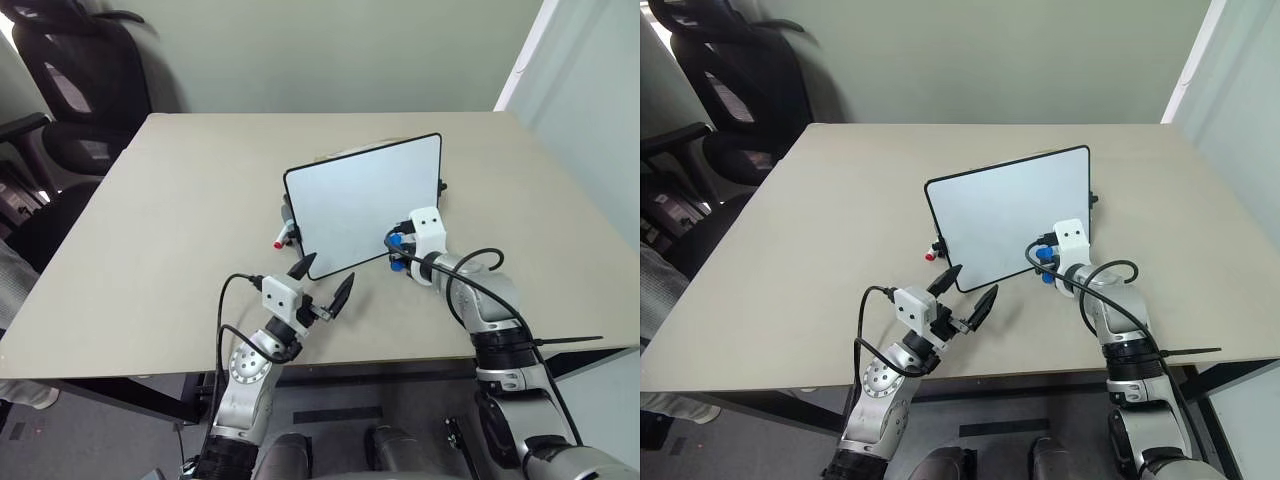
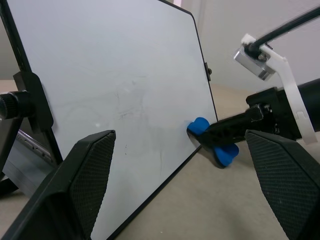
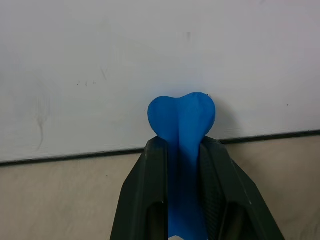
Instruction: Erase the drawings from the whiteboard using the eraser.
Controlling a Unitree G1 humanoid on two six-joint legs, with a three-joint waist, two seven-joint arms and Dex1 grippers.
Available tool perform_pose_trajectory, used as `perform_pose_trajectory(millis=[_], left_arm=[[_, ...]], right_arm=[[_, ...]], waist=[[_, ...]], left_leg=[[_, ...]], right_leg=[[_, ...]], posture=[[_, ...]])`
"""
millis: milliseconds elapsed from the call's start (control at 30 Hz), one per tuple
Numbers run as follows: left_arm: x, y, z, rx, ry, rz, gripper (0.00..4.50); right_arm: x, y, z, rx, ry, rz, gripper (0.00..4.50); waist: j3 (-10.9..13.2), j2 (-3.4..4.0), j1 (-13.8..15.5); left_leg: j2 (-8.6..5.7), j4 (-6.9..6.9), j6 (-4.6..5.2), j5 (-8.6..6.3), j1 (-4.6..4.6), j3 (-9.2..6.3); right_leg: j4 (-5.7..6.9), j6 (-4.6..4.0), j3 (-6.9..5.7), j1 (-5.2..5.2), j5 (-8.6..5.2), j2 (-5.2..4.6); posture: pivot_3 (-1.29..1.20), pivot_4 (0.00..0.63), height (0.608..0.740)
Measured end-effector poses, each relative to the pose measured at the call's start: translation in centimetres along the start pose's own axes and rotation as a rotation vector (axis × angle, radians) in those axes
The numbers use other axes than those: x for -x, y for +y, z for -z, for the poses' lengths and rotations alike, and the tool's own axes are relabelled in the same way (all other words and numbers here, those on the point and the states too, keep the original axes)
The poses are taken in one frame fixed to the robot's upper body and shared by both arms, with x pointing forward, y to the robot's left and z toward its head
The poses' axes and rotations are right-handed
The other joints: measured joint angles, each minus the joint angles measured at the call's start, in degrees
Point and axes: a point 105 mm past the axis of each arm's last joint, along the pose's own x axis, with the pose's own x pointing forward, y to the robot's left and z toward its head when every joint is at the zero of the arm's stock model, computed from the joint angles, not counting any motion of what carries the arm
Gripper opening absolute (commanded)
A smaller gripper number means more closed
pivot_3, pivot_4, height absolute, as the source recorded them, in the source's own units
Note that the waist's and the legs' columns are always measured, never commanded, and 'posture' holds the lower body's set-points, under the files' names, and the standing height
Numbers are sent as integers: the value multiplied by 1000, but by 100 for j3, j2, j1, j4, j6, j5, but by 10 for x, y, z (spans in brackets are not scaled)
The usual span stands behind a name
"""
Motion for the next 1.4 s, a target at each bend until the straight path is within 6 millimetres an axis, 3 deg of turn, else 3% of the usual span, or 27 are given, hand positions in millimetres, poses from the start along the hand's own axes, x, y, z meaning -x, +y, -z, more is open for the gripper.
perform_pose_trajectory(millis=[167, 333, 533, 700, 900, 1167, 1267, 1400], left_arm=[[-1, 0, 0, 0, -1, 1, 4500], [0, 2, -1, -2, -2, -4, 4500], [0, 2, 0, -2, 1, -5, 4500], [2, 2, 1, -2, 6, -6, 4500], [3, 2, 1, -1, 8, -8, 4500], [3, 0, 2, 3, 9, -3, 4500], [2, -1, 2, 4, 8, 1, 4500], [3, -1, 2, 4, 8, 8, 4500]], right_arm=[[10, -1, -59, 29, -192, 1, 768], [14, -8, -62, 45, -207, 20, 768], [22, -26, -43, 52, -153, 70, 768], [50, -56, -50, 54, -173, 165, 768], [73, -80, -37, -15, -131, 246, 768], [73, -104, 24, -110, 165, 341, 768], [72, -106, 29, -121, 181, 354, 1432], [71, -105, 27, -107, 176, 354, 2834]], waist=[[-1, 0, 11], [-5, -3, 40], [-5, -3, 49], [-5, -3, 71], [-4, -4, 70], [4, -5, 68], [4, -3, 68], [3, -1, 70]], left_leg=[[2, -4, 10, 2, 2, -5], [2, -1, 13, -1, 2, -4], [0, 0, 13, -1, 2, -3], [0, 0, 14, 0, 5, -2], [0, 0, 14, 0, 9, 1], [-1, 1, 15, 0, 17, 1], [0, 1, 18, 2, 16, 2], [0, 1, 19, 2, 15, 2]], right_leg=[[1, -4, -4, 1, 9, 1], [-7, -52, -5, 10, 37, -2], [-23, -45, -4, 22, 34, -4], [-23, 17, -4, 28, -4, -2], [-20, 25, -2, 32, -7, -2], [-7, 29, -2, 31, -7, -2], [-6, 35, -2, 29, -5, -2], [-8, 37, -1, 31, -6, -1]], posture=[[0, 150, 740], [0, 150, 740], [0, 150, 740], [0, 150, 740], [0, 150, 740], [0, 150, 740], [0, 150, 740], [0, 150, 740]])
